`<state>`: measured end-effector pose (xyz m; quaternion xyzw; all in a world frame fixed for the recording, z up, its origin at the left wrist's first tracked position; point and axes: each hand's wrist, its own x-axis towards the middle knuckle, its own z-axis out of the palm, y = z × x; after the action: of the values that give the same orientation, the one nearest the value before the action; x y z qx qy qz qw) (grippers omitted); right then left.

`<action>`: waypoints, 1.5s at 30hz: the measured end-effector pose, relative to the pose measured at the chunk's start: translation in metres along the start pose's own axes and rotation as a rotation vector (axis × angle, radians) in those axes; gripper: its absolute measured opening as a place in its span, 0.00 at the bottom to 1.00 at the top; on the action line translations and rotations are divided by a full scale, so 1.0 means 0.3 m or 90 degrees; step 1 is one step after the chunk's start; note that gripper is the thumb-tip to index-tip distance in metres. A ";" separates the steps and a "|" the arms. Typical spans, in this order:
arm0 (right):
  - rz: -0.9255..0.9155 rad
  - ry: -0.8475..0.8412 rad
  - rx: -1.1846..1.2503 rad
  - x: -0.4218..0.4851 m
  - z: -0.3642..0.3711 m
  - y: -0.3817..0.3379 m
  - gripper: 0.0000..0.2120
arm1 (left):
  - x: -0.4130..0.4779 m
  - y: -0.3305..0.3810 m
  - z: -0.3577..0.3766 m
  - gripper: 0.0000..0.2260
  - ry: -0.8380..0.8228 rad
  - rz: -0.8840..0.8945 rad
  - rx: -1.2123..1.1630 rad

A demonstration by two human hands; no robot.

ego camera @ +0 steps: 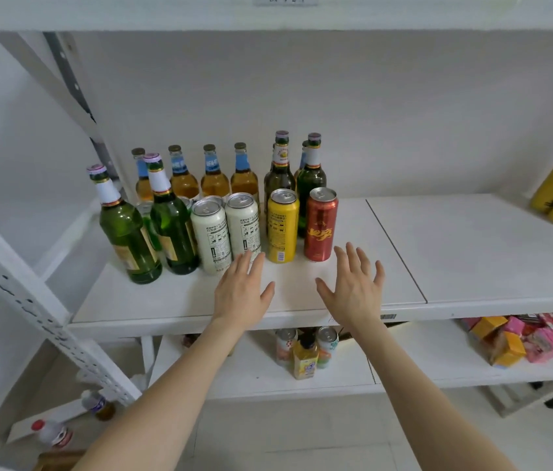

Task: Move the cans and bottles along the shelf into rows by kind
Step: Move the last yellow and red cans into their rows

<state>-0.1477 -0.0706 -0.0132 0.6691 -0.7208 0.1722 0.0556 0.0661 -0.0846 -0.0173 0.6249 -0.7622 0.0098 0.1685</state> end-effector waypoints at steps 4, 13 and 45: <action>0.026 -0.002 0.067 0.084 0.012 0.027 0.35 | 0.076 0.037 0.037 0.29 0.018 -0.031 -0.156; 0.031 -0.075 0.324 0.278 0.058 0.109 0.40 | 0.237 0.094 0.190 0.32 -0.007 -0.170 -0.501; 0.154 -0.301 0.900 0.371 0.073 0.127 0.23 | 0.276 0.073 0.185 0.36 -0.048 -0.272 -0.752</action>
<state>-0.1929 -0.1812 -0.0055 0.4808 -0.5000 0.4503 -0.5622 0.0181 -0.1708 -0.0430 0.5649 -0.5029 -0.4688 0.4563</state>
